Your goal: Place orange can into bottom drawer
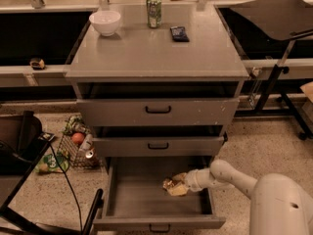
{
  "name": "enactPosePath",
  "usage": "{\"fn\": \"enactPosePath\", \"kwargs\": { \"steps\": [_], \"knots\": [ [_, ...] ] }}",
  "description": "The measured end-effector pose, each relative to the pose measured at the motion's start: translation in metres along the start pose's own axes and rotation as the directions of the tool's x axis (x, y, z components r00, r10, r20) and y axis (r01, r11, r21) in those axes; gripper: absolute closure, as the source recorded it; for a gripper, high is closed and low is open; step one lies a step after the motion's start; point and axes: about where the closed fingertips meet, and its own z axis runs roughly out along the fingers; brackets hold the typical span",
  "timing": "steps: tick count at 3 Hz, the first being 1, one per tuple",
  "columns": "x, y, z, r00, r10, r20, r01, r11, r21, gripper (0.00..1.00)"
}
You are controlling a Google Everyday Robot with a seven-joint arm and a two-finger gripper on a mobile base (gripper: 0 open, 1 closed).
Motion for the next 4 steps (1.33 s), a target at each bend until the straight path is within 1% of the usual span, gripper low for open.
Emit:
{"fn": "enactPosePath", "kwargs": {
  "steps": [1,2,3,4],
  "knots": [
    [0.0144,-0.0118,0.0115,0.999,0.035,-0.019,-0.035,0.9994,-0.004,0.59],
    [0.0201,-0.0177,0.0182,0.998,0.05,-0.03,-0.05,0.9987,-0.008,0.35],
    [0.0201,-0.0195,0.0214,0.998,0.05,-0.037,-0.051,0.9987,-0.011,0.12],
    [0.0169,-0.0185,0.0206,0.998,0.041,-0.037,-0.041,0.9991,-0.013,0.0]
  ]
}}
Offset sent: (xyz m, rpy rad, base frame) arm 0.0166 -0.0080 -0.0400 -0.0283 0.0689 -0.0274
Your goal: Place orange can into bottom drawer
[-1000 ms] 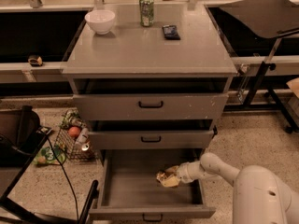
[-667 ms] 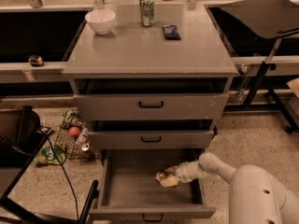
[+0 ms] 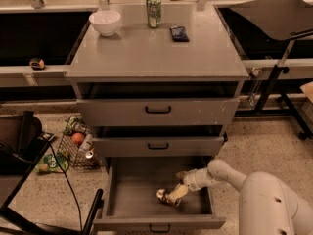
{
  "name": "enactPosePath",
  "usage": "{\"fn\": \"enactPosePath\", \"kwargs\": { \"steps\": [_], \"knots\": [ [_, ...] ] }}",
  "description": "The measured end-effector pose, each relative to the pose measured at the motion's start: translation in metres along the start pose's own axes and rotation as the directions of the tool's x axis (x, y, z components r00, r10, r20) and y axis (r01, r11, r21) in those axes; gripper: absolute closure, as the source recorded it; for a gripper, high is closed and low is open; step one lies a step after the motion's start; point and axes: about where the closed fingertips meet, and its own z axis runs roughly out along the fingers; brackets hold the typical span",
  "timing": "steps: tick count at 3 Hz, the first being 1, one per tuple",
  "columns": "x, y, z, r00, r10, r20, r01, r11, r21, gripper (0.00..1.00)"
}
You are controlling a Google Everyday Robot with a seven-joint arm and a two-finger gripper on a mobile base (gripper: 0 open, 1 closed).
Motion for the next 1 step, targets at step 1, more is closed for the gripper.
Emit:
{"fn": "enactPosePath", "kwargs": {
  "steps": [1],
  "knots": [
    [-0.0028,0.0031,-0.0037,1.0,-0.009,0.003,0.009,1.0,0.001,0.0]
  ]
}}
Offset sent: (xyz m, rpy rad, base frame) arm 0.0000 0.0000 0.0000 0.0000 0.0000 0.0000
